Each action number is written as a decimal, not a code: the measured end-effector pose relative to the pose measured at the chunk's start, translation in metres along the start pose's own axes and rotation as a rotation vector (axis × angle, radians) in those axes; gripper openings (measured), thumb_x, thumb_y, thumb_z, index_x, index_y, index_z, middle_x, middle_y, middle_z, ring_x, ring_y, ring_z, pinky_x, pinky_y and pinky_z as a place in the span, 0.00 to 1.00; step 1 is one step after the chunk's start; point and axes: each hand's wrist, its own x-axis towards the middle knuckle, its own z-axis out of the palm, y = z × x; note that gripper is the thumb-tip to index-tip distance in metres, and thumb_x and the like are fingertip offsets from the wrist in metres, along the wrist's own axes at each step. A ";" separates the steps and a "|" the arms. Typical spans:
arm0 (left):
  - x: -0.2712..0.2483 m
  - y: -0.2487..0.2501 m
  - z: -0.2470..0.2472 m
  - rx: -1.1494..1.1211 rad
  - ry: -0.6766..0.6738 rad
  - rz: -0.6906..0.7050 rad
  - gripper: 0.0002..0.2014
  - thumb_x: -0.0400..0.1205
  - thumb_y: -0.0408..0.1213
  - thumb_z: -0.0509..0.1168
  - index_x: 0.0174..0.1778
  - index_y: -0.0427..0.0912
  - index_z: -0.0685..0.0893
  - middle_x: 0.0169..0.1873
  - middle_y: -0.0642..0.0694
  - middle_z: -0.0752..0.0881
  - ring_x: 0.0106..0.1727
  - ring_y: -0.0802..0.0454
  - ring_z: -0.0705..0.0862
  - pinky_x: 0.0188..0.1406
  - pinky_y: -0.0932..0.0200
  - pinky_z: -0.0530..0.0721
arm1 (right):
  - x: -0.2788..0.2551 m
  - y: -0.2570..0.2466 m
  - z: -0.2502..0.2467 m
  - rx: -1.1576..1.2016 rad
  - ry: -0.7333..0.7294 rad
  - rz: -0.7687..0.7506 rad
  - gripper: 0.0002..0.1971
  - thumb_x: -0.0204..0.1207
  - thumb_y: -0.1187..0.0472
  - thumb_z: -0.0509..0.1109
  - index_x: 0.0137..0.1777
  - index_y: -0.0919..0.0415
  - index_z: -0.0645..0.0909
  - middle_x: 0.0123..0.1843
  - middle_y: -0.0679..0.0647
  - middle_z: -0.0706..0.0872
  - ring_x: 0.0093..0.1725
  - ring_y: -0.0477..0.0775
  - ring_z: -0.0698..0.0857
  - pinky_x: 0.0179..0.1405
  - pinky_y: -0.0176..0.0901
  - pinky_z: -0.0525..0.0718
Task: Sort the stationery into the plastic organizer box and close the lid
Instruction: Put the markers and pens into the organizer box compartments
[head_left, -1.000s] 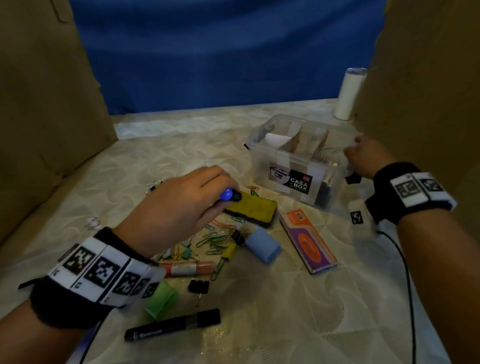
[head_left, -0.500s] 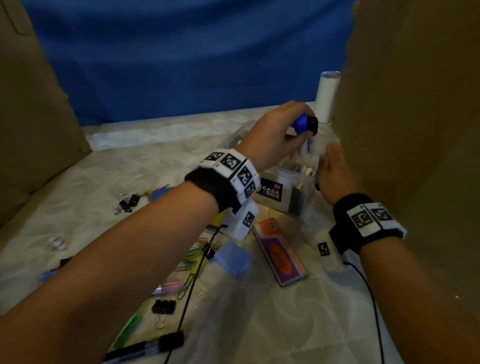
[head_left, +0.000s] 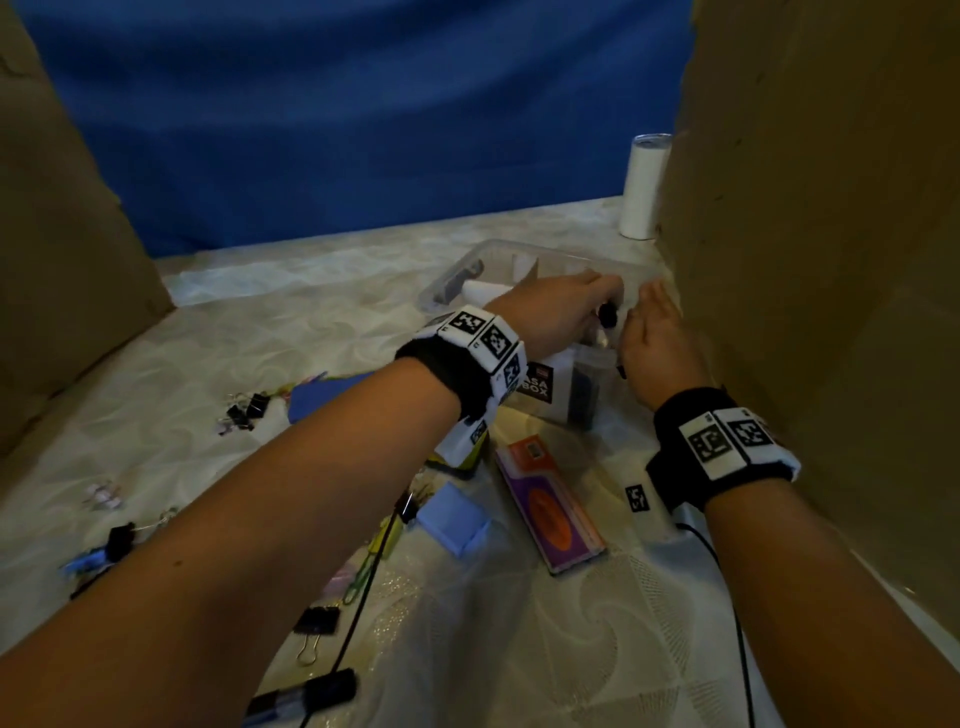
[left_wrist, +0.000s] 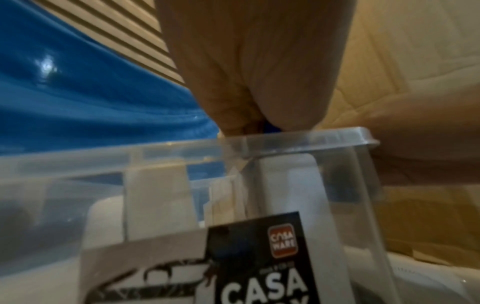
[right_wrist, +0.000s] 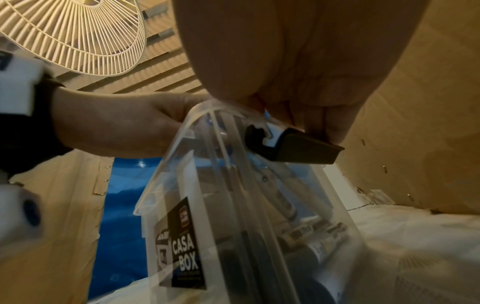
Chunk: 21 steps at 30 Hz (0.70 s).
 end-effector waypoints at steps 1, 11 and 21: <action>-0.002 -0.002 0.000 0.017 -0.069 -0.023 0.16 0.86 0.36 0.56 0.70 0.45 0.72 0.65 0.42 0.81 0.60 0.43 0.82 0.56 0.52 0.78 | 0.000 0.000 0.000 0.000 -0.003 -0.002 0.25 0.88 0.58 0.46 0.83 0.64 0.55 0.87 0.55 0.52 0.83 0.54 0.59 0.79 0.43 0.56; -0.023 0.010 -0.012 0.131 -0.216 -0.107 0.25 0.87 0.47 0.40 0.76 0.50 0.73 0.80 0.47 0.67 0.83 0.51 0.57 0.82 0.38 0.40 | 0.002 -0.001 0.000 -0.024 -0.033 -0.012 0.25 0.88 0.60 0.44 0.83 0.67 0.54 0.87 0.57 0.51 0.85 0.53 0.54 0.80 0.43 0.52; -0.204 -0.035 -0.074 -0.023 0.064 -0.384 0.28 0.86 0.44 0.57 0.82 0.55 0.57 0.76 0.55 0.71 0.61 0.56 0.82 0.51 0.61 0.75 | -0.009 -0.013 -0.001 -0.139 0.091 -0.050 0.23 0.84 0.61 0.53 0.76 0.70 0.68 0.81 0.66 0.65 0.78 0.66 0.68 0.80 0.54 0.63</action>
